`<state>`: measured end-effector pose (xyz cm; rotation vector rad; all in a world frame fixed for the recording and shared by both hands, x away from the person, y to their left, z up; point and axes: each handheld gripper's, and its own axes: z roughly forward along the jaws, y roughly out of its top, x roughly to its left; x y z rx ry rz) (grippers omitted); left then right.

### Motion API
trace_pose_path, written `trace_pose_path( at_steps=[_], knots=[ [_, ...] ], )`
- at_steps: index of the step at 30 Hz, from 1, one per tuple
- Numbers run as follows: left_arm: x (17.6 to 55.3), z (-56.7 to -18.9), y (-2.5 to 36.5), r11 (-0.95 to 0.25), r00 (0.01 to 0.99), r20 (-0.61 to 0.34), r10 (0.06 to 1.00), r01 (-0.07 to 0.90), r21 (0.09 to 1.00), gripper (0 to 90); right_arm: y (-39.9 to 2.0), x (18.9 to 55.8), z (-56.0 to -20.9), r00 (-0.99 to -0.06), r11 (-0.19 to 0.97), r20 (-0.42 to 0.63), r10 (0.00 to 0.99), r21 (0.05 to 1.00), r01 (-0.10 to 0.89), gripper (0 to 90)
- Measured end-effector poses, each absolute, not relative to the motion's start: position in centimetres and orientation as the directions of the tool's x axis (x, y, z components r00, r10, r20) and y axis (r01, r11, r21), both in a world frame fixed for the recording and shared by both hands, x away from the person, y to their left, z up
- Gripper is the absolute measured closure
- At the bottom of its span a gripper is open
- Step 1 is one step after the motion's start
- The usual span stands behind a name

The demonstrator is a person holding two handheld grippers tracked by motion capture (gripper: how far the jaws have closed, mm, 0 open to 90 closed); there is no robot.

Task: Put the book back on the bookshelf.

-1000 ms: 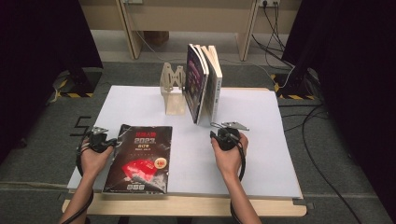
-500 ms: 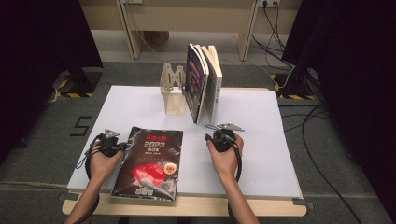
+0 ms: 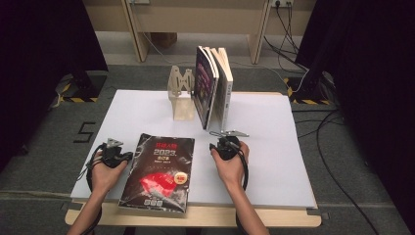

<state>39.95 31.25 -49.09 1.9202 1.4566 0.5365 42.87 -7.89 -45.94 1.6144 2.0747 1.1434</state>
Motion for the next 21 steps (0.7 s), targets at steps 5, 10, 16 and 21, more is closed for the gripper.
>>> trace_pose_path(
  at_steps=[5,10,16,21],
  knots=[
    [39.6,-49.1,31.0,-0.164,0.3,-0.074,0.951,0.693,0.702,88.3,-7.9,42.8,-46.0,-0.341,0.07,0.244,0.908,0.714,0.697,64.4],
    [39.6,-48.8,30.3,-0.182,0.298,-0.054,0.953,0.706,0.684,89.6,-7.6,42.9,-46.1,-0.345,0.071,0.251,0.905,0.709,0.702,64.1],
    [39.1,-48.8,29.0,-0.2,0.332,-0.07,0.941,0.709,0.676,89.7,-6.8,43.2,-46.5,-0.357,0.088,0.249,0.9,0.699,0.71,64.1],
    [39.0,-48.7,27.7,-0.223,0.369,-0.078,0.926,0.703,0.675,89.6,-6.1,43.7,-46.8,-0.356,0.09,0.253,0.9,0.689,0.719,64.2]
  ],
)
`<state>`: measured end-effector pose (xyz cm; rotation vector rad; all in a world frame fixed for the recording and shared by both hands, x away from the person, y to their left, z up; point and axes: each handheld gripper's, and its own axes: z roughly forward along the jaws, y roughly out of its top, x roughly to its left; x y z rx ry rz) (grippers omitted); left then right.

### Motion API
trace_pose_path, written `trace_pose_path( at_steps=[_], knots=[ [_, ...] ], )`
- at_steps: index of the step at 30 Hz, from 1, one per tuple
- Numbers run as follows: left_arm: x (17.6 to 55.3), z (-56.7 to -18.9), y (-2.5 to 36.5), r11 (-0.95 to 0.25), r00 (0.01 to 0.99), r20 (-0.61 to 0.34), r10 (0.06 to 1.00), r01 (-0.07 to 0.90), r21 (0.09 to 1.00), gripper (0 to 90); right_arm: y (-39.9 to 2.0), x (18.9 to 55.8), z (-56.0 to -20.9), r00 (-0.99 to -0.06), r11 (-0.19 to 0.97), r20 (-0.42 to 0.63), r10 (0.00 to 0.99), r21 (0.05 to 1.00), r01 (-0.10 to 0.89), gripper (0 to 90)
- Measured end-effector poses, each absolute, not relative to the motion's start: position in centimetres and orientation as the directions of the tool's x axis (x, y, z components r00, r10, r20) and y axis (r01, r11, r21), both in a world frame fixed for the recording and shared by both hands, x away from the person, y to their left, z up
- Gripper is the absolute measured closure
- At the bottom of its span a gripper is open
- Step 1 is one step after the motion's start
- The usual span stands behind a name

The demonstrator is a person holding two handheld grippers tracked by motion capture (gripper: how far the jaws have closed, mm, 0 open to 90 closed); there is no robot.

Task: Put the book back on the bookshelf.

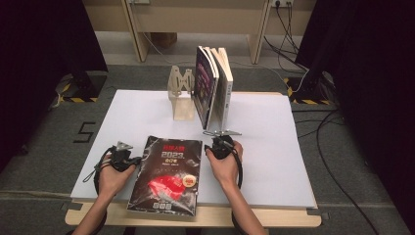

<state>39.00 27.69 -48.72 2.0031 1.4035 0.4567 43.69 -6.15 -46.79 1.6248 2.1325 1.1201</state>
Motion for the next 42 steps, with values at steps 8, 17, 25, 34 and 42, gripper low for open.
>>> trace_pose_path(
  at_steps=[8,17,25,34,42],
  knots=[
    [38.3,-48.6,25.2,-0.28,0.443,-0.081,0.893,0.687,0.671,89.6,-6.1,45.4,-47.0,-0.324,0.071,0.284,0.902,0.644,0.761,63.4],
    [38.0,-48.8,24.6,-0.308,0.477,-0.066,0.877,0.661,0.684,88.9,-7.1,46.5,-47.6,-0.288,0.041,0.324,0.901,0.597,0.801,59.8],
    [38.0,-48.9,24.6,-0.305,0.478,-0.067,0.876,0.657,0.69,87.4,-6.9,47.2,-47.7,-0.285,0.044,0.321,0.903,0.591,0.806,58.4],
    [37.9,-48.9,24.6,-0.303,0.472,-0.063,0.879,0.657,0.69,87.4,-6.4,47.1,-48.1,-0.275,0.032,0.321,0.906,0.597,0.802,56.8],
    [37.8,-48.9,24.6,-0.305,0.472,-0.06,0.88,0.656,0.69,87.5,-6.6,46.7,-48.2,-0.247,-0.019,0.367,0.897,0.589,0.808,56.3]
  ],
)
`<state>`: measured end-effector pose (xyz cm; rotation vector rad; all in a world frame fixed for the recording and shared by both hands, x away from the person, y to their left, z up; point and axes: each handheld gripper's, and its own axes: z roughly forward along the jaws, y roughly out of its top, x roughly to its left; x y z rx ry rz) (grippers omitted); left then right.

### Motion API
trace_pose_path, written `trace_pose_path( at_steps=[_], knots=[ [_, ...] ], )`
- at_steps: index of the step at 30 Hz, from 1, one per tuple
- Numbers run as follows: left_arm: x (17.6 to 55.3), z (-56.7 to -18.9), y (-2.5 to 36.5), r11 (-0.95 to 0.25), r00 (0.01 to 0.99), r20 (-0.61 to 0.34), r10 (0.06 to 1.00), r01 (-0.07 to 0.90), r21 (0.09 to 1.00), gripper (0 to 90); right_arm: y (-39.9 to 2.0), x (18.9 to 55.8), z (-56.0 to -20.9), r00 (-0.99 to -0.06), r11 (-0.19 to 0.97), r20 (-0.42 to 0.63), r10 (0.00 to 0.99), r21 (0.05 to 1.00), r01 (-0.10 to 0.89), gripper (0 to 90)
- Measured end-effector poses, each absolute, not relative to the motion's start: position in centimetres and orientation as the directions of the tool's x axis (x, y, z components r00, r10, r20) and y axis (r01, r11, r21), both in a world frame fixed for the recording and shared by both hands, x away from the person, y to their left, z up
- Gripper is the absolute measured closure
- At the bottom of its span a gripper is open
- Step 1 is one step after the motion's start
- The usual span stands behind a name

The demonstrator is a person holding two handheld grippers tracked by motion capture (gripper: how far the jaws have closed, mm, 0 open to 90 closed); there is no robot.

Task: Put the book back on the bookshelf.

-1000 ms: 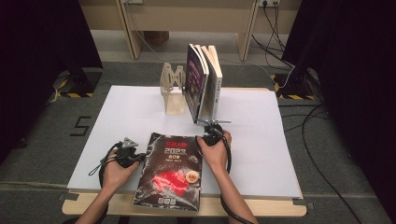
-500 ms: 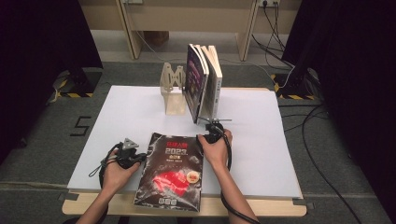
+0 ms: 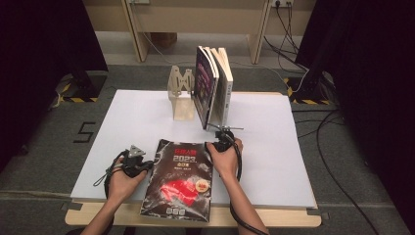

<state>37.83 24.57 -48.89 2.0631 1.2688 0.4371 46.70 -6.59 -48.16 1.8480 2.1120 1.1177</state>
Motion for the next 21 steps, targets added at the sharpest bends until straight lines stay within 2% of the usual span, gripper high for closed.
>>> trace_pose_path(
  at_steps=[21],
  knots=[
    [37.8,-48.9,24.5,-0.304,0.468,-0.054,0.882,0.652,0.694,87.5,-6.5,45.3,-47.7,-0.28,0.03,0.369,0.886,0.558,0.829,58.6]
  ],
)
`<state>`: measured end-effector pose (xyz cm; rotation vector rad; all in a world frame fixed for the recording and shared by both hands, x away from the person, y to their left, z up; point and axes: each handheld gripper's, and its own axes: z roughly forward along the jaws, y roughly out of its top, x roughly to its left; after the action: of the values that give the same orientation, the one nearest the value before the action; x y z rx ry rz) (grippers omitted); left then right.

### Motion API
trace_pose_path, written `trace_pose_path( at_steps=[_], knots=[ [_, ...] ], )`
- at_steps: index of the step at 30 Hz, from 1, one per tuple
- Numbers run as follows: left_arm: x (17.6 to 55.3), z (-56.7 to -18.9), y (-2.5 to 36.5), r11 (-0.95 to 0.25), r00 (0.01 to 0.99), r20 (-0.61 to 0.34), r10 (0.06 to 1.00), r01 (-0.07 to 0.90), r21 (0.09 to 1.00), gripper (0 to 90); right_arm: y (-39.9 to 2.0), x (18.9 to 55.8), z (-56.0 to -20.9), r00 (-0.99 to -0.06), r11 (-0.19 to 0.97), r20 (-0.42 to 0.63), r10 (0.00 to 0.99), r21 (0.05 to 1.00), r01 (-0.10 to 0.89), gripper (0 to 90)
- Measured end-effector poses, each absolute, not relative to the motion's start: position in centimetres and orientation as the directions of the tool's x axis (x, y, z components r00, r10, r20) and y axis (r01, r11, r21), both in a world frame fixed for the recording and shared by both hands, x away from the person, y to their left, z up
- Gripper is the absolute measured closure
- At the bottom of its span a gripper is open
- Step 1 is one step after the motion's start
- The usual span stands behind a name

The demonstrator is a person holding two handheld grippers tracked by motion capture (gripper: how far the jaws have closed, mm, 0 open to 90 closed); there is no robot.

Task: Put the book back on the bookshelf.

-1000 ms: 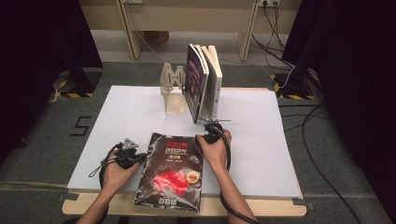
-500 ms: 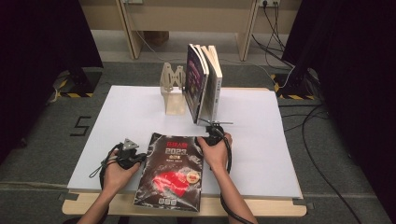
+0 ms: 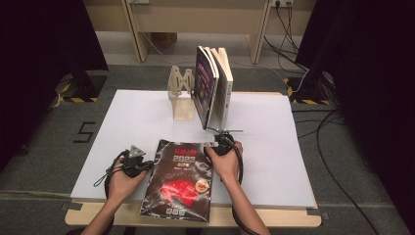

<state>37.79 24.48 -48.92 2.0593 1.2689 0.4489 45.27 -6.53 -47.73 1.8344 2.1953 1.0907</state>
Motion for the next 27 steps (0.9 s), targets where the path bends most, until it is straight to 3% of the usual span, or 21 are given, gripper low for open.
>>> trace_pose_path(
  at_steps=[27],
  knots=[
    [37.7,-49.0,24.5,-0.303,0.465,-0.049,0.884,0.649,0.697,87.6,-6.9,44.1,-46.2,-0.278,-0.035,0.47,0.838,0.555,0.831,62.3]
  ],
)
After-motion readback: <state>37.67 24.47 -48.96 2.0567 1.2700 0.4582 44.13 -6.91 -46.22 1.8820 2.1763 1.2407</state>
